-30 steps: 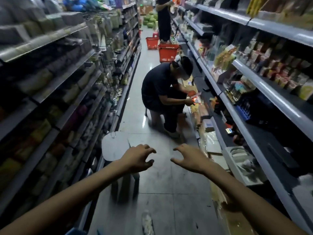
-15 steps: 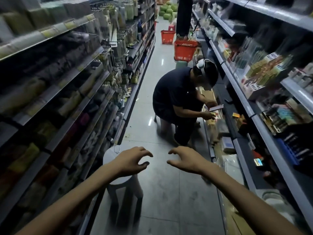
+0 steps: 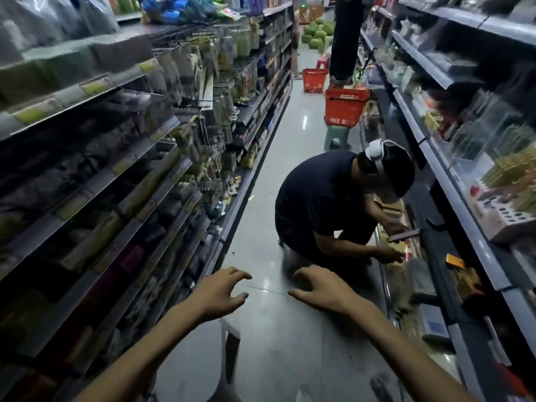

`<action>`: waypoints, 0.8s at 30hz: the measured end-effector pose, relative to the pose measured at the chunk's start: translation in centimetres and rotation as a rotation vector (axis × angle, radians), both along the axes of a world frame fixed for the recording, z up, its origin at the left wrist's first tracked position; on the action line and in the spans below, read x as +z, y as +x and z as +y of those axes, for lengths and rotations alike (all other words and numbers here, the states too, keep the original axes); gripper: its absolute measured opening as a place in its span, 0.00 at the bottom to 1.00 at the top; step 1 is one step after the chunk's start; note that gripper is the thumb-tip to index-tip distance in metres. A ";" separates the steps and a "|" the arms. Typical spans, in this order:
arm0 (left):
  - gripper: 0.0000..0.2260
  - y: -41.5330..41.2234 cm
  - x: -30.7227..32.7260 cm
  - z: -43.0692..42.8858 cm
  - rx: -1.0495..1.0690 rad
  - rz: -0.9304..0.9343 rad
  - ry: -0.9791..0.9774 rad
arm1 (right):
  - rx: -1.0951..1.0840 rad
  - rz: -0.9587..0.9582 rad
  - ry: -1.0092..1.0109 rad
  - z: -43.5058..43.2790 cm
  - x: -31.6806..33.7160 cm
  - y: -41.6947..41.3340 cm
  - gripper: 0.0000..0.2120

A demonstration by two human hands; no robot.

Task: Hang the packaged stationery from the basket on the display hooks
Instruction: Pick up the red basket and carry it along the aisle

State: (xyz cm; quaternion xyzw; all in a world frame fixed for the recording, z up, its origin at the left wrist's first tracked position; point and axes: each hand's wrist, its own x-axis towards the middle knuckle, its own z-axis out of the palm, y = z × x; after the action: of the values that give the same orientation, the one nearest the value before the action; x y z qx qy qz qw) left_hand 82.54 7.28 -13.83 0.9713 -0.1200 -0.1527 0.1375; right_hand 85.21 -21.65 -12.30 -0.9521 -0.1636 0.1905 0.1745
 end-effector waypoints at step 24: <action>0.19 46.8 -1.4 2.7 0.377 0.017 0.330 | -0.135 -0.146 -0.260 10.5 -4.3 47.3 0.18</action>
State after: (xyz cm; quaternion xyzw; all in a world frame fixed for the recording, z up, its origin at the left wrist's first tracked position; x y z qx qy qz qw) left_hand 129.38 9.96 -15.23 0.9844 0.0911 -0.1502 0.0044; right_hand 132.50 -11.16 -16.63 -0.9868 -0.0857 0.1283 0.0499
